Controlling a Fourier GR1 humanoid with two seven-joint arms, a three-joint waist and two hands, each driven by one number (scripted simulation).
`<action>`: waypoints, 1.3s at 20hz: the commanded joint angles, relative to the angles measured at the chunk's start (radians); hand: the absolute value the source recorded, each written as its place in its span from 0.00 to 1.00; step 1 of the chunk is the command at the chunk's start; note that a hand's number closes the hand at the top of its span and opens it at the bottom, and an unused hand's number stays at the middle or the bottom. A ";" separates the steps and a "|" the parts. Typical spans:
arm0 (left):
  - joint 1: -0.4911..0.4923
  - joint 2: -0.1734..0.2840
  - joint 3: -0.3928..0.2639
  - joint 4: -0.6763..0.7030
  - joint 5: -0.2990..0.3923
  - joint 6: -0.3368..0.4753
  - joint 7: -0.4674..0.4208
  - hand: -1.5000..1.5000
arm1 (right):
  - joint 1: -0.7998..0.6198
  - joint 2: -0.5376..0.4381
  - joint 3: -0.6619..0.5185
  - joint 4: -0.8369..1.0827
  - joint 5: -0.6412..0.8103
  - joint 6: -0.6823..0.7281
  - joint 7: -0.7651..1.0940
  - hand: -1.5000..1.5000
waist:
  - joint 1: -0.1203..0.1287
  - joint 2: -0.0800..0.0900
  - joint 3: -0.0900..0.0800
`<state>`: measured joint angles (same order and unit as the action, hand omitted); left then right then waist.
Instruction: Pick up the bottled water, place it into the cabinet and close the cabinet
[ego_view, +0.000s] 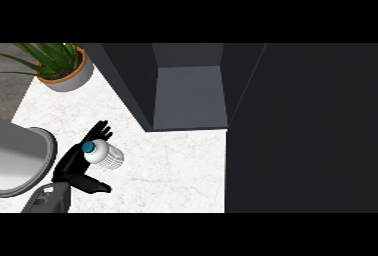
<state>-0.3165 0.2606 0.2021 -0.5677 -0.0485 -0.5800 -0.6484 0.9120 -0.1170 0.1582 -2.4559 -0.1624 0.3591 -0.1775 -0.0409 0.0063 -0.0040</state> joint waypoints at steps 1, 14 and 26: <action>-0.016 -0.015 -0.027 0.094 -0.016 -0.114 -0.126 0.00 | 0.045 -0.011 -0.005 -0.117 -0.059 0.008 0.031 0.00 | 0.001 0.000 0.000; -0.093 -0.072 0.012 0.245 0.050 -0.113 -0.178 1.00 | 0.085 -0.014 0.000 -0.108 -0.023 0.017 -0.016 0.00 | -0.005 0.005 -0.002; 0.073 -0.240 0.102 0.168 0.139 0.278 -0.371 1.00 | 0.120 -0.002 -0.009 -0.090 -0.036 0.016 -0.045 0.00 | 0.035 -0.007 0.003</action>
<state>-0.3467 0.0870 0.2965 -0.3989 0.0872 -0.3484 -0.8845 1.0012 -0.1156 0.1613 -2.4557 -0.1323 0.3803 -0.2638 -0.0158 -0.0050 0.0036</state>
